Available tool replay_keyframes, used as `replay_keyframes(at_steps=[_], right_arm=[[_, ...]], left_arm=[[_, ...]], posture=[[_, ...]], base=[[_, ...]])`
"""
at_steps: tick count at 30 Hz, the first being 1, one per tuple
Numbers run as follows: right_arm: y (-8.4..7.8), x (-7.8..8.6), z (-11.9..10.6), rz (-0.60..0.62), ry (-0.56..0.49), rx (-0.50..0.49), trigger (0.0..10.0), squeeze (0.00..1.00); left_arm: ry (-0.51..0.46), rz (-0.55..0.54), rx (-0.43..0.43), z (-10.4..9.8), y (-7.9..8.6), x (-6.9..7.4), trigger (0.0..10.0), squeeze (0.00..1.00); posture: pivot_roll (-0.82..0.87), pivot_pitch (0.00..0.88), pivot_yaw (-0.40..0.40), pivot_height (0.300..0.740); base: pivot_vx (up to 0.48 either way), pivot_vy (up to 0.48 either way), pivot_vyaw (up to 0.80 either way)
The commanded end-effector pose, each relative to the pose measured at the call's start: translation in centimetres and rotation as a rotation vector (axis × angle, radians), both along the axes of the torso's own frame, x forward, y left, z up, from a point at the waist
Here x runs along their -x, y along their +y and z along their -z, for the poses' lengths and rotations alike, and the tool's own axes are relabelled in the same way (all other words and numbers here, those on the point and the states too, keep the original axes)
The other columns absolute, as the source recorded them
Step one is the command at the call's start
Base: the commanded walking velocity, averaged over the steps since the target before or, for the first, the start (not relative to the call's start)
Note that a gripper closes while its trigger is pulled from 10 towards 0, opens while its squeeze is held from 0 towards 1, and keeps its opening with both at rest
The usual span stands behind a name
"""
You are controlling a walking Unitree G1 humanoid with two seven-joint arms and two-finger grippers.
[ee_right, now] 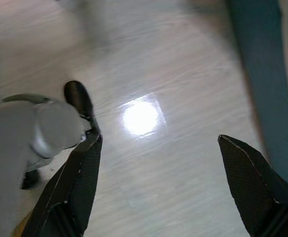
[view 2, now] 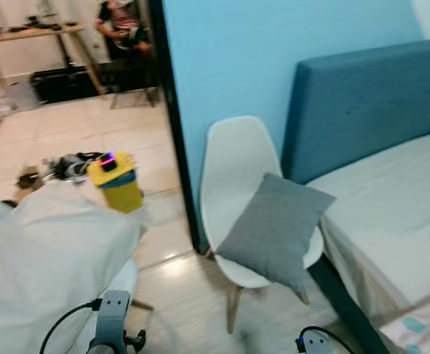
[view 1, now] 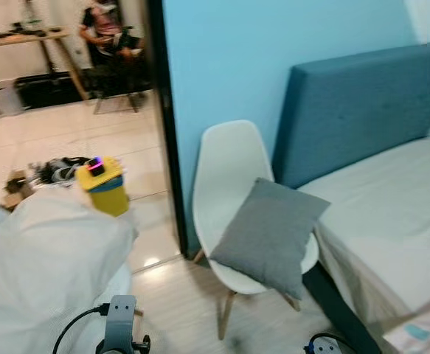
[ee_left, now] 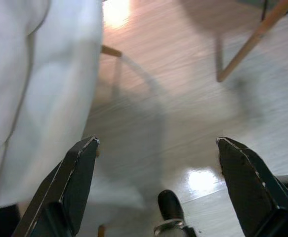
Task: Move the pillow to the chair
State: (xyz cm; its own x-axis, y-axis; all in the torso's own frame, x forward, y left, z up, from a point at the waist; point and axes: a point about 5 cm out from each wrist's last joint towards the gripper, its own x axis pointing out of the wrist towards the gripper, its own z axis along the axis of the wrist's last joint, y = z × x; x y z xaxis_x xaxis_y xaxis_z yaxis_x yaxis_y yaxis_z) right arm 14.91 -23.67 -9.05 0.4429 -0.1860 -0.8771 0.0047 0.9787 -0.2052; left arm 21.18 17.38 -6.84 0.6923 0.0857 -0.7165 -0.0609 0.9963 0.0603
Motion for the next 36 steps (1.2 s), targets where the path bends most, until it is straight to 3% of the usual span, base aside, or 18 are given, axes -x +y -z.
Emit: replay_keyframes(at_steps=[1, 7, 14, 23, 36], right_arm=[[0.6, 0.0, 0.2, -0.015, 0.009, -0.009, 10.0, 0.00], [0.8, 0.0, 0.2, -0.038, 0.015, 0.008, 10.0, 0.00], [1.4, -0.6, 0.1, -0.065, -0.020, -0.019, 10.0, 0.00], [1.0, -2.4, -0.8, -0.019, -0.102, -0.028, 10.0, 0.00], [-0.2, -3.8, -1.8, 0.024, -0.162, 0.015, 10.0, 0.00]], left_arm=[[0.062, -0.014, -0.009, 0.9, 0.6, 1.5, 10.0, 0.00], [0.132, -0.009, -0.014, 1.9, 1.0, 3.6, 10.0, 0.00], [0.176, 0.021, -0.022, 2.5, 1.0, 5.0, 10.0, 0.00], [0.176, 0.018, -0.021, 2.4, 1.2, 4.9, 10.0, 0.00], [0.155, 0.033, -0.014, 2.1, 0.8, 4.1, 10.0, 0.00]], posture=[[0.04, 0.000, 0.027, 0.740], [0.02, 0.000, 0.026, 0.740], [0.02, 0.000, 0.022, 0.740], [0.03, 0.000, 0.028, 0.740], [0.01, 0.000, 0.037, 0.740]], base=[[0.000, 0.000, -0.76], [0.000, 0.000, -0.76], [0.000, -0.181, -0.43], [0.000, -0.480, 0.00], [0.000, -0.479, -0.76]])
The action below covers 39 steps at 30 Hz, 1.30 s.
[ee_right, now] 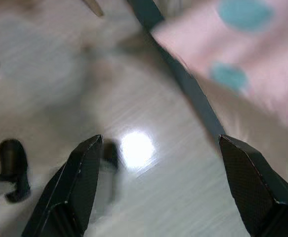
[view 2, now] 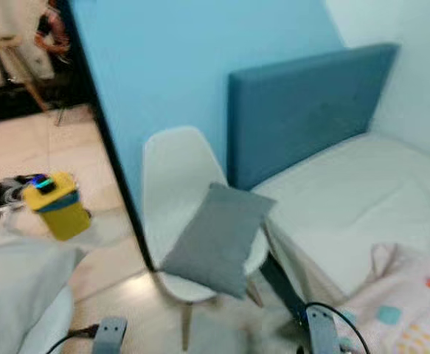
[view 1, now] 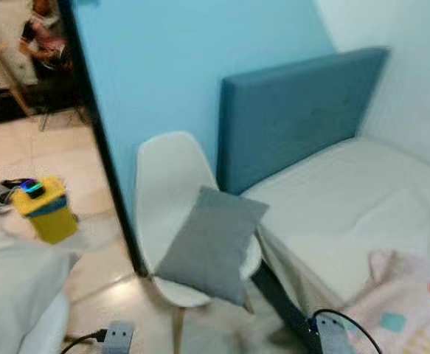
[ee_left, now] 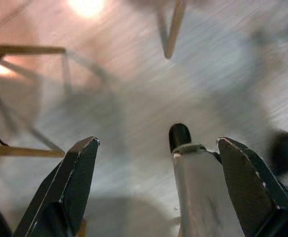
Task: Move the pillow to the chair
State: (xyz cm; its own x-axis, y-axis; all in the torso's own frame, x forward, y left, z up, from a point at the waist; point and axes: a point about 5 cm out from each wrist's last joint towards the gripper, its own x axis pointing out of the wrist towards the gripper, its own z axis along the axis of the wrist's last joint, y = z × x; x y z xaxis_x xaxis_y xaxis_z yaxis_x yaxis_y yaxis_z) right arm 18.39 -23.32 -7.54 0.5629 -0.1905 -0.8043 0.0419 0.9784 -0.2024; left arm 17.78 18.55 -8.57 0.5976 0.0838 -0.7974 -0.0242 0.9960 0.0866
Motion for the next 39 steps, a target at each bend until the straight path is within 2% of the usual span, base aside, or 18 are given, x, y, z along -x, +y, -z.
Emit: replay_keyframes(at_steps=[1, 6, 8, 12, 22, 31, 36, 37, 39], right_arm=[[-0.6, -0.3, -0.3, 0.018, -0.018, 0.014, 10.0, 0.00], [-1.6, -1.8, -1.5, 0.053, -0.090, 0.040, 10.0, 0.00], [-2.6, -3.1, -2.6, 0.085, -0.155, 0.059, 10.0, 0.00], [-3.5, -4.0, -3.6, 0.125, -0.214, 0.063, 10.0, 0.00], [-4.2, -4.8, -4.4, 0.199, -0.270, 0.030, 10.0, 0.00], [-3.3, -5.5, -4.6, 0.227, -0.324, -0.096, 10.0, 0.00], [-1.7, -6.5, -5.0, 0.132, -0.366, -0.175, 10.0, 0.00], [-1.7, -6.5, -5.0, 0.132, -0.366, -0.175, 10.0, 0.00], [-1.0, -6.9, -5.1, 0.055, -0.372, -0.174, 10.0, 0.00]], left_arm=[[0.027, 0.005, 0.007, 0.4, -0.3, 0.7, 10.0, 0.00], [0.035, 0.010, 0.007, 0.5, -0.3, 0.9, 10.0, 0.00], [0.036, 0.014, 0.005, 0.5, -0.2, 0.9, 10.0, 0.00], [0.037, 0.018, 0.002, 0.4, -0.2, 0.8, 10.0, 0.00], [0.022, 0.021, 0.000, 0.3, -0.4, 0.4, 10.0, 0.00], [0.021, 0.024, 0.000, 0.3, -0.3, 0.4, 10.0, 0.00], [0.021, 0.015, 0.005, 0.3, -0.3, 0.5, 10.0, 0.00], [0.021, 0.015, 0.005, 0.3, -0.3, 0.5, 10.0, 0.00], [0.012, -0.001, -0.008, 0.2, -0.2, 0.4, 10.0, 0.00]], posture=[[0.01, 0.000, 0.037, 0.740], [0.01, 0.000, 0.039, 0.740], [0.00, 0.000, 0.041, 0.740], [0.00, 0.000, 0.040, 0.740], [-0.01, 0.000, 0.037, 0.740], [-0.01, 0.000, 0.038, 0.740], [-0.01, 0.000, 0.039, 0.740], [-0.01, 0.000, 0.039, 0.740], [-0.01, 0.000, 0.037, 0.740]], base=[[0.000, -0.469, -0.77], [0.000, -0.451, -0.77], [0.000, -0.444, -0.77], [0.000, -0.412, -0.77], [0.000, -0.062, -0.77], [0.000, 0.000, -0.77], [0.000, -0.480, 0.00], [0.000, -0.480, 0.00], [0.000, -0.240, 0.00]])
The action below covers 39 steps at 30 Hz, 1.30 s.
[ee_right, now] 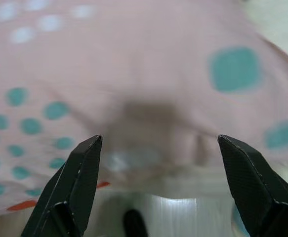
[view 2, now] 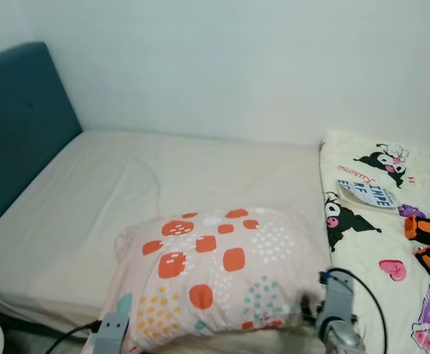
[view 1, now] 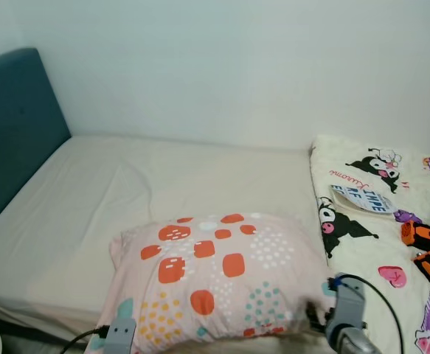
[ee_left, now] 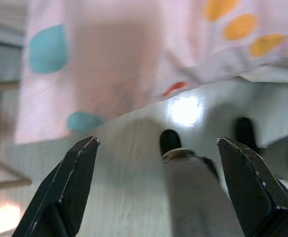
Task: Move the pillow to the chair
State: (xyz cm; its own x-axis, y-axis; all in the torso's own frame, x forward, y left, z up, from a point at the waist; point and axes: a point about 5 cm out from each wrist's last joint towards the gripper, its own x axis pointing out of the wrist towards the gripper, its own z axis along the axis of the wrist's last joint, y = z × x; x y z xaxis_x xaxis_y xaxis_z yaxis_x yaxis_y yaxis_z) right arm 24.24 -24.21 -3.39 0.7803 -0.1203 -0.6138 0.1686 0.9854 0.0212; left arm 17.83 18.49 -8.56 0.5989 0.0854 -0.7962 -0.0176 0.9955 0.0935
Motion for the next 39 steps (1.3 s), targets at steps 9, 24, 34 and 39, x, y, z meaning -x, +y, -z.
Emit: replay_keyframes(at_steps=[9, 24, 34, 39], right_arm=[[3.5, -2.6, -1.9, -0.422, -0.114, 0.116, 10.0, 0.00], [8.8, -1.1, -0.7, -1.211, -0.030, 0.541, 10.0, 0.00], [8.6, -1.8, -0.9, -1.389, -0.067, 0.922, 10.0, 0.00], [9.0, -2.4, -1.3, -1.403, -0.138, 1.057, 10.0, 0.00]], left_arm=[[-0.003, -0.017, -0.043, 0.1, 0.4, 0.4, 10.0, 0.00], [-0.057, 0.059, -0.060, -0.3, 0.2, -0.3, 10.0, 0.00], [-0.059, 0.072, -0.062, -0.3, 0.1, -0.2, 10.0, 0.00], [-0.062, 0.071, -0.064, -0.3, 0.3, -0.2, 10.0, 0.00]], posture=[[-0.01, 0.000, 0.037, 0.722], [0.00, 0.000, 0.035, 0.664], [-0.01, 0.000, 0.045, 0.625], [0.00, 0.000, 0.048, 0.605]], base=[[0.000, 0.000, 0.16], [0.000, 0.000, 0.00], [0.000, 0.000, 0.00], [0.000, 0.000, 0.00]])
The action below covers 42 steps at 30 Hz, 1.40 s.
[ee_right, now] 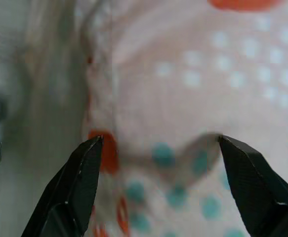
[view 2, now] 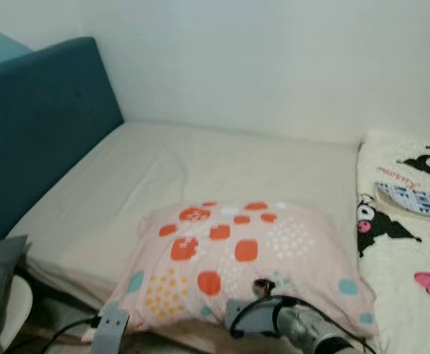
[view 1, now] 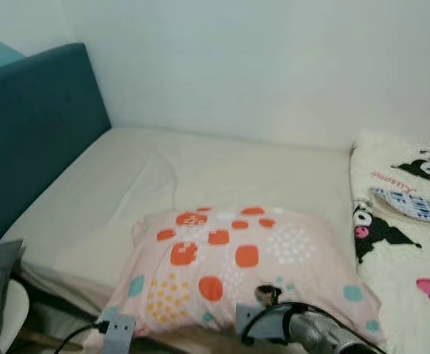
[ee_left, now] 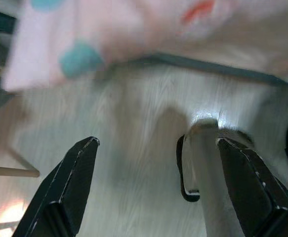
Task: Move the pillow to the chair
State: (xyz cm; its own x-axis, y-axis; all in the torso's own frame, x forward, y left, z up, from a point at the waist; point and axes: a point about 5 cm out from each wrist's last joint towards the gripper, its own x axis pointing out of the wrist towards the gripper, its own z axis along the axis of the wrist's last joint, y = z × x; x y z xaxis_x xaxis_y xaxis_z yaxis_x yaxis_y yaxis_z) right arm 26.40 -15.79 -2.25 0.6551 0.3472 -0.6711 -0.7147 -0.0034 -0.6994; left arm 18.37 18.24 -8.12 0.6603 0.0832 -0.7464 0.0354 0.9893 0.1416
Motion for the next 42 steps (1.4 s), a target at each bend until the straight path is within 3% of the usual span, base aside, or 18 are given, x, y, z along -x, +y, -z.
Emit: replay_keyframes(at_steps=[1, 10, 12, 13, 14, 15, 17, 20, 29, 31, 32, 33, 42], right_arm=[[0.7, -0.4, -0.3, -0.030, -0.052, 0.011, 10.0, 0.00], [1.4, -1.0, -0.9, -0.027, -0.126, -0.028, 10.0, 0.00], [1.1, -2.1, -1.9, -0.047, -0.269, 0.030, 10.0, 0.00], [1.1, -2.1, -1.9, -0.047, -0.269, 0.030, 10.0, 0.00], [0.6, -2.8, -2.6, -0.046, -0.360, 0.069, 10.0, 0.00], [0.6, -2.8, -2.6, -0.046, -0.360, 0.069, 10.0, 0.00], [-0.3, -3.8, -3.8, -0.039, -0.494, 0.129, 10.0, 0.00], [-0.9, -4.6, -4.8, -0.025, -0.579, 0.166, 10.0, 0.00], [-2.4, -6.0, -6.5, 0.072, -0.684, 0.179, 10.0, 0.00], [-2.8, -6.1, -6.7, 0.110, -0.675, 0.172, 9.5, 0.00], [-3.2, -6.2, -6.9, 0.135, -0.681, 0.172, 2.4, 0.00], [-3.5, -6.3, -6.9, 0.161, -0.682, 0.161, 0.0, 0.00], [-4.5, -6.4, -7.4, 0.227, -0.697, 0.110, 0.0, 0.00]], left_arm=[[0.010, 0.008, -0.017, 0.1, 0.5, 0.3, 10.0, 0.00], [0.018, 0.026, -0.018, 0.2, 0.4, 0.4, 10.0, 0.00], [0.017, 0.027, -0.020, 0.2, 0.5, 0.4, 10.0, 0.00], [0.017, 0.027, -0.020, 0.2, 0.5, 0.4, 10.0, 0.00], [0.016, 0.026, -0.021, 0.1, 0.6, 0.4, 10.0, 0.00], [0.016, 0.026, -0.021, 0.1, 0.6, 0.4, 10.0, 0.00], [0.014, 0.025, -0.023, 0.1, 0.7, 0.4, 10.0, 0.00], [0.014, 0.025, -0.025, 0.1, 0.8, 0.4, 10.0, 0.00], [0.015, 0.028, -0.029, 0.1, 1.0, 0.5, 10.0, 0.00], [0.016, 0.027, -0.029, 0.1, 1.0, 0.5, 10.0, 0.00], [0.016, 0.026, -0.030, 0.1, 1.1, 0.5, 10.0, 0.00], [0.014, 0.025, -0.031, 0.1, 1.1, 0.5, 10.0, 0.00], [0.023, 0.021, -0.037, 0.2, 1.3, 0.7, 10.0, 0.00]], posture=[[0.00, 0.000, 0.048, 0.600], [0.00, 0.000, 0.050, 0.571], [0.00, 0.000, 0.048, 0.561], [0.00, 0.000, 0.048, 0.561], [0.00, 0.000, 0.046, 0.556], [0.00, 0.000, 0.046, 0.556], [0.00, 0.000, 0.047, 0.551], [0.01, 0.000, 0.049, 0.551], [0.01, 0.000, 0.052, 0.551], [0.01, 0.000, 0.051, 0.551], [0.02, 0.000, 0.052, 0.551], [0.02, 0.000, 0.053, 0.551], [0.02, 0.000, 0.056, 0.551]], base=[[0.000, 0.000, 0.00], [0.000, 0.000, 0.00], [0.000, 0.000, 0.00], [0.000, 0.000, 0.00], [0.000, 0.000, 0.00], [0.000, 0.000, 0.00], [0.000, 0.000, 0.00], [0.000, 0.000, 0.00], [0.000, 0.000, 0.00], [0.000, 0.000, 0.00], [0.000, 0.000, 0.00], [0.000, 0.000, 0.00], [0.000, 0.000, 0.00]])
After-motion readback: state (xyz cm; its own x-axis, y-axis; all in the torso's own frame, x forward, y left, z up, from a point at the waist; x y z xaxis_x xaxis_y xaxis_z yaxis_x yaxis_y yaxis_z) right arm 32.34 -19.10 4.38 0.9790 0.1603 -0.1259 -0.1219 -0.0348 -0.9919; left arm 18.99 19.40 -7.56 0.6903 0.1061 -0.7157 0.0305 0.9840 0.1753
